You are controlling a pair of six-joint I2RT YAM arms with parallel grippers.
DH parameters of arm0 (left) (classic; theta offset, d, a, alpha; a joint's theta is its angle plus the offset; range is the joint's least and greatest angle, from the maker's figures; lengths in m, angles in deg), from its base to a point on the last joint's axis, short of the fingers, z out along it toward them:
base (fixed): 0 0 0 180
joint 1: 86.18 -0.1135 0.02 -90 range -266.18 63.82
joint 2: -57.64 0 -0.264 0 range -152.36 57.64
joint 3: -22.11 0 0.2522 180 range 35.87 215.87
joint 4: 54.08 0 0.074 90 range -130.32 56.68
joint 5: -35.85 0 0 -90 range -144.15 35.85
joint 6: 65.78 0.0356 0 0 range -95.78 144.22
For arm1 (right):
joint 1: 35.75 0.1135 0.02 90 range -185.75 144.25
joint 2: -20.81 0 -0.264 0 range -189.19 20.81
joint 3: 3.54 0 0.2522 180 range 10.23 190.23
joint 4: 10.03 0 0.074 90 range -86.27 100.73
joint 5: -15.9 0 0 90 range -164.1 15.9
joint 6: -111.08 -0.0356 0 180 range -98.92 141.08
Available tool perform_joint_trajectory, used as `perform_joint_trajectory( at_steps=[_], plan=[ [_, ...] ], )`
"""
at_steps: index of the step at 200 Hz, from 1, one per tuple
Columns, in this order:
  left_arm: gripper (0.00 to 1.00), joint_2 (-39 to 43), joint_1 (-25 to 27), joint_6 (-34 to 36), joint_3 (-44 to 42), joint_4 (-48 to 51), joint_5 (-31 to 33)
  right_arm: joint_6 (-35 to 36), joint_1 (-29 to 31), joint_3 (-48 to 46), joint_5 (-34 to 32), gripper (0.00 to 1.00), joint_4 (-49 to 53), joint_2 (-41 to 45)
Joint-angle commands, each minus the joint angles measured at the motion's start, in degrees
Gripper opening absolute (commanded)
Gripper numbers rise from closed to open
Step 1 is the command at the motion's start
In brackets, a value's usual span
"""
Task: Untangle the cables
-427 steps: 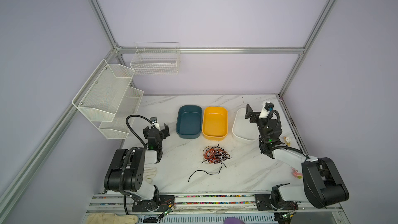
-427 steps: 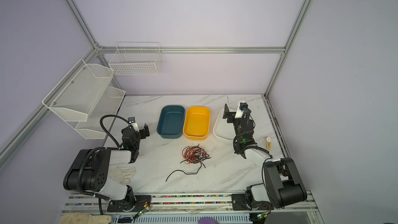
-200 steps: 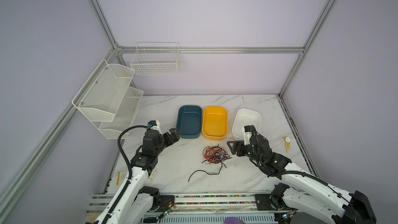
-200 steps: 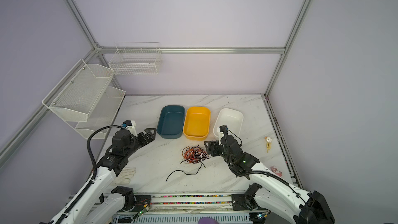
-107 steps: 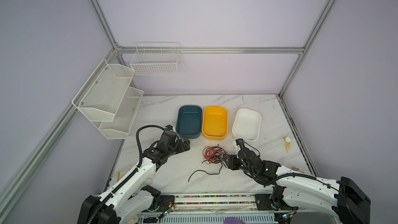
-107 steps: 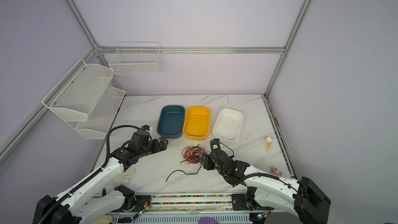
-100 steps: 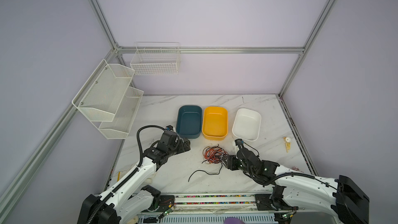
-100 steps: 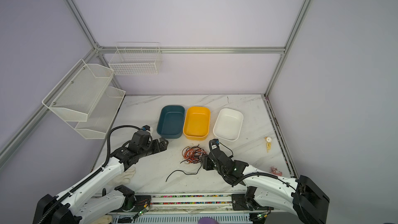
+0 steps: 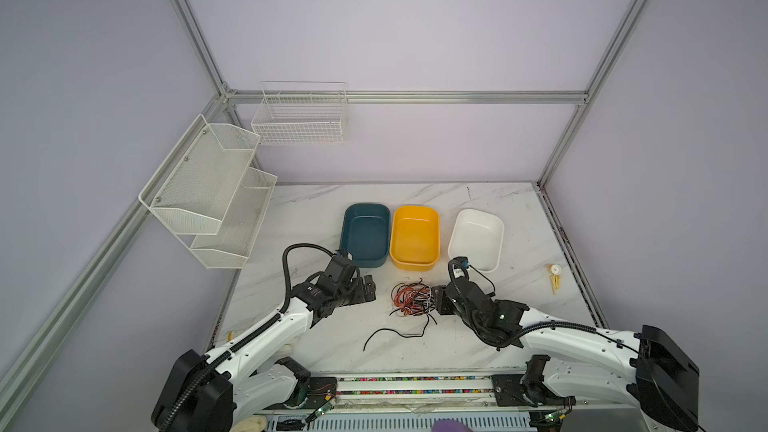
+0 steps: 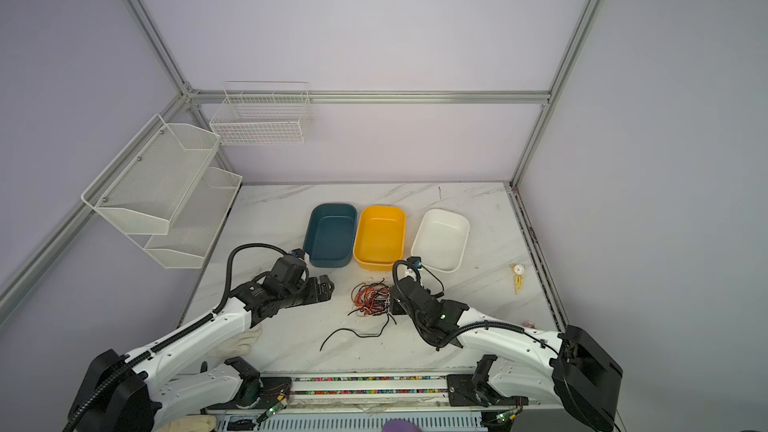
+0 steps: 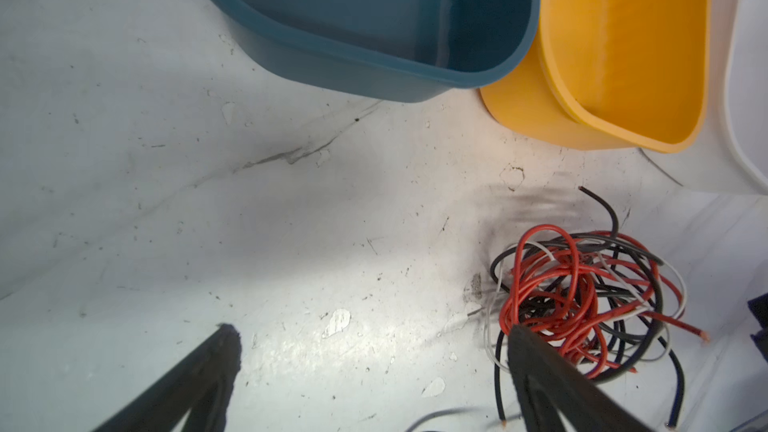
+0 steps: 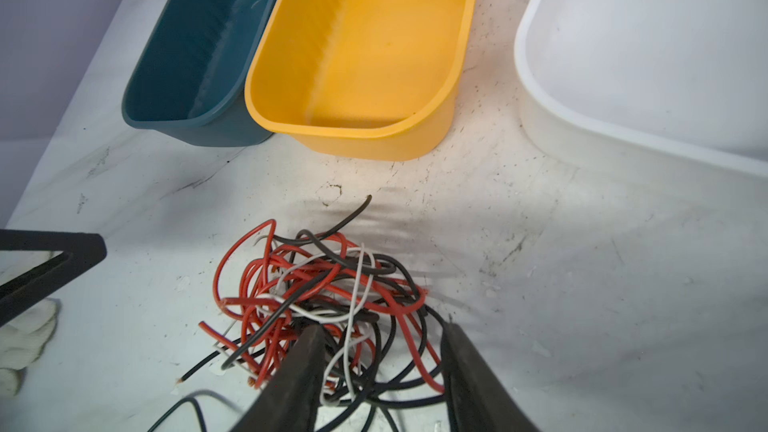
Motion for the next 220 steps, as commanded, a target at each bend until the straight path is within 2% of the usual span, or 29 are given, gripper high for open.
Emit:
perform_joint_trajectory(
  at_steps=[1,88,106,145,188,220],
  plan=[
    [0.99,-1.55,2.09,0.28,6.85,-0.71,0.88,-0.39,0.31,0.48,-2.12,0.48,2.72,-1.85],
    [0.99,-10.29,9.44,-1.20,11.44,-2.38,1.45,-0.72,0.32,-3.22,0.72,0.44,-3.74,-5.08],
    [0.99,-11.19,10.23,-1.71,11.57,-3.17,1.32,-0.72,0.29,-3.20,0.48,0.38,-4.35,-5.80],
    [1.00,-13.24,11.02,-2.44,11.53,-5.38,-0.34,0.19,0.34,-2.54,1.42,0.19,-4.81,-6.39],
    [1.00,-15.18,11.02,-4.15,10.59,-9.06,-3.29,2.51,0.44,-1.02,3.52,0.01,-3.22,-1.71],
    [0.99,-16.03,11.03,-5.07,10.13,-11.54,-5.07,5.68,0.67,0.65,6.86,0.00,-3.19,1.92]
  ],
)
